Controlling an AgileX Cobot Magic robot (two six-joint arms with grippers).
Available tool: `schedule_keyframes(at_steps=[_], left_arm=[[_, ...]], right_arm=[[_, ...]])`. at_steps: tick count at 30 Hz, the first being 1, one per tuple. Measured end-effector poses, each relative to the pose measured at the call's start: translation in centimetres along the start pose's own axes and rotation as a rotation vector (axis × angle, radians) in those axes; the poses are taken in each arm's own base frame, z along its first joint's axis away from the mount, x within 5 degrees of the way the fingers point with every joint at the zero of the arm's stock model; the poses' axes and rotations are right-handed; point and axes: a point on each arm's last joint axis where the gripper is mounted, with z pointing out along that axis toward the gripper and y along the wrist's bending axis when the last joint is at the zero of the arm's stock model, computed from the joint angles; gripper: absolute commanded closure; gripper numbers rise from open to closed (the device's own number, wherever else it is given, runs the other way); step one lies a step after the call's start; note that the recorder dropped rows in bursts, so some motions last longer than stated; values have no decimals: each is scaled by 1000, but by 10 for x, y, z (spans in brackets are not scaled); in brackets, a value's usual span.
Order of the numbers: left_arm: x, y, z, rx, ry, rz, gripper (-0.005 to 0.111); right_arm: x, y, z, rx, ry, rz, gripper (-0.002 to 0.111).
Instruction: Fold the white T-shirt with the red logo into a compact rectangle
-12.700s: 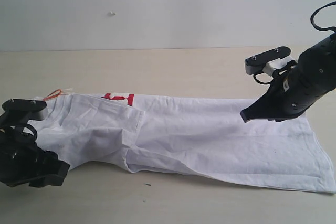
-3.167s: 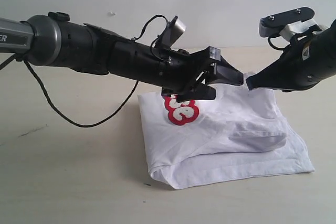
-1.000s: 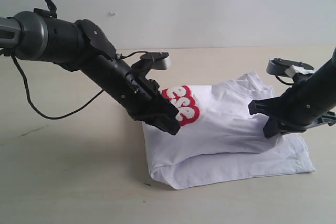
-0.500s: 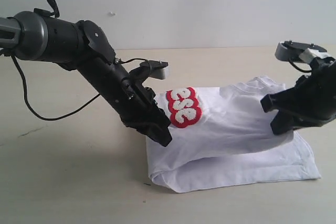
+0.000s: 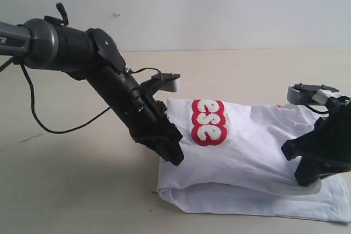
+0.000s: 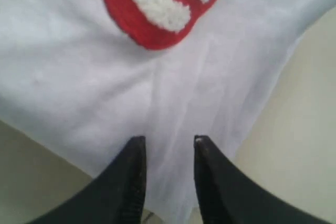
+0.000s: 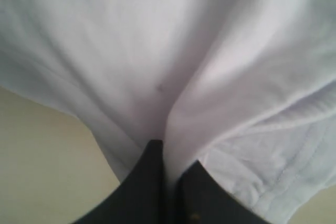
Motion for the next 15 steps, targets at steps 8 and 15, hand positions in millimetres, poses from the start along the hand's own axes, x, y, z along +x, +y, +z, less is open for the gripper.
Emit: schedule_keyframes(at_steps=[8, 15], left_arm=[[9, -2, 14, 50, 100, 7, 74], [12, 2, 14, 12, 143, 30, 74]], right_arm=[[4, -12, 17, 65, 125, 48, 108], [8, -27, 29, 180, 205, 124, 106]])
